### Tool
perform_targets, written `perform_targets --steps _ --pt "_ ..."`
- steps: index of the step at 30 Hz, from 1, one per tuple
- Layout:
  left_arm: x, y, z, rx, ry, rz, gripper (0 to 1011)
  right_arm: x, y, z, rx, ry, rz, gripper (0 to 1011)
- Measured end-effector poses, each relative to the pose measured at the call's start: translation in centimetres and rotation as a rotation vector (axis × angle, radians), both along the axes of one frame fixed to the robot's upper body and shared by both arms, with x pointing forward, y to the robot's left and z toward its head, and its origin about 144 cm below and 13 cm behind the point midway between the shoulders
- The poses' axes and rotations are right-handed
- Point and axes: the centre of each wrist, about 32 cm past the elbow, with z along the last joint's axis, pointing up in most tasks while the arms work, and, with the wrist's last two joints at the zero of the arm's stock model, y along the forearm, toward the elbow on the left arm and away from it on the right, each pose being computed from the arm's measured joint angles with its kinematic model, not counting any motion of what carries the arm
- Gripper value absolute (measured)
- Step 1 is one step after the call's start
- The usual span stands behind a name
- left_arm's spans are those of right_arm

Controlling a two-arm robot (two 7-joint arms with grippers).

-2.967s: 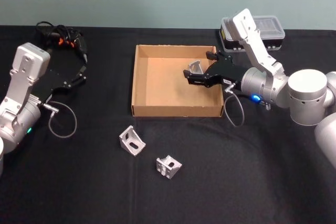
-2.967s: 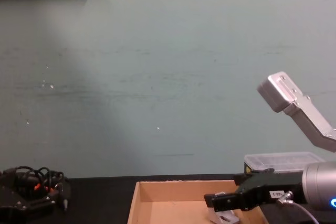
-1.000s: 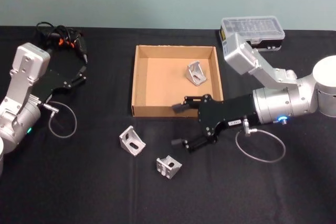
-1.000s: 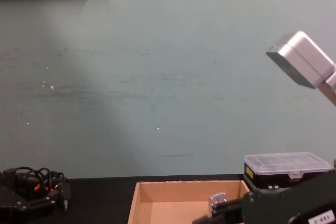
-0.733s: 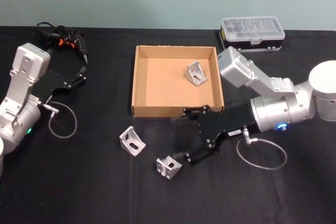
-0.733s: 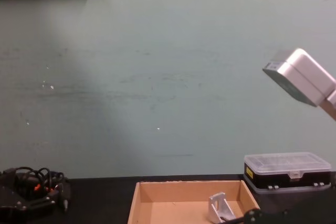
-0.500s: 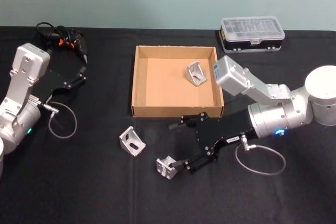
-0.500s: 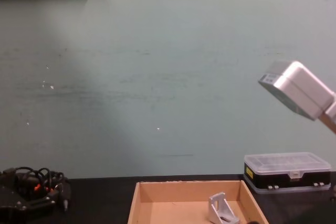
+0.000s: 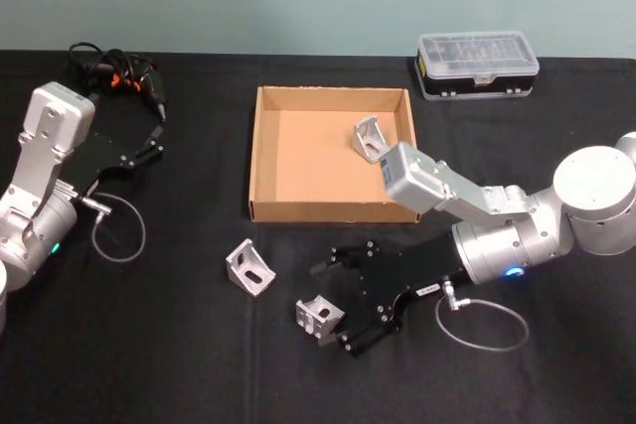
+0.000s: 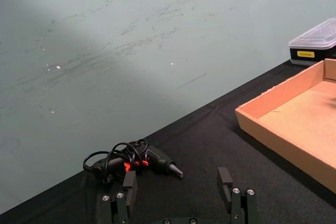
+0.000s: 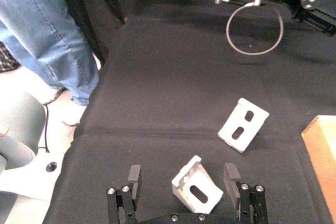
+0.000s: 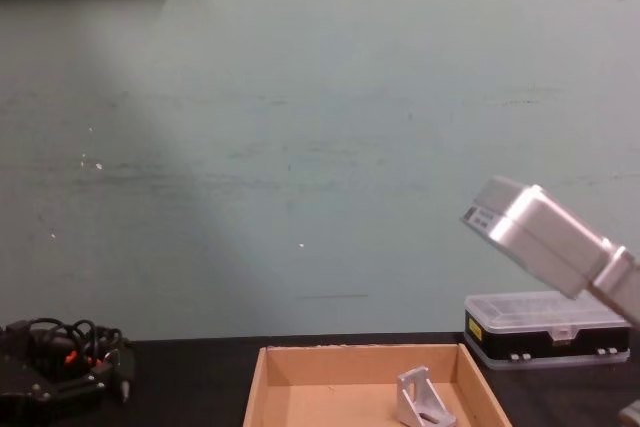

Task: Use one hand to pick up the angle iron from the table and place it into the box.

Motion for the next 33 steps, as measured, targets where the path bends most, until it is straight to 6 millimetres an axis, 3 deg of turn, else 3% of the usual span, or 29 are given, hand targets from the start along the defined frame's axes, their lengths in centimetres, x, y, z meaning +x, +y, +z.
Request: perform_targets --steps 24,27,33 --pt "0.00 0.00 0.00 0.000 0.000 0.000 1000 -0.59 0.71 -0.61 -0.028 -0.007 -0.013 1002" --pt "0.00 0.00 0.00 0.000 0.000 0.000 1000 -0.57 0.73 -0.60 -0.030 -0.013 -0.019 980" --pt "0.00 0.00 0.00 0.000 0.000 0.000 1000 -0.49 0.67 -0.59 -0.035 -0.018 -0.030 838"
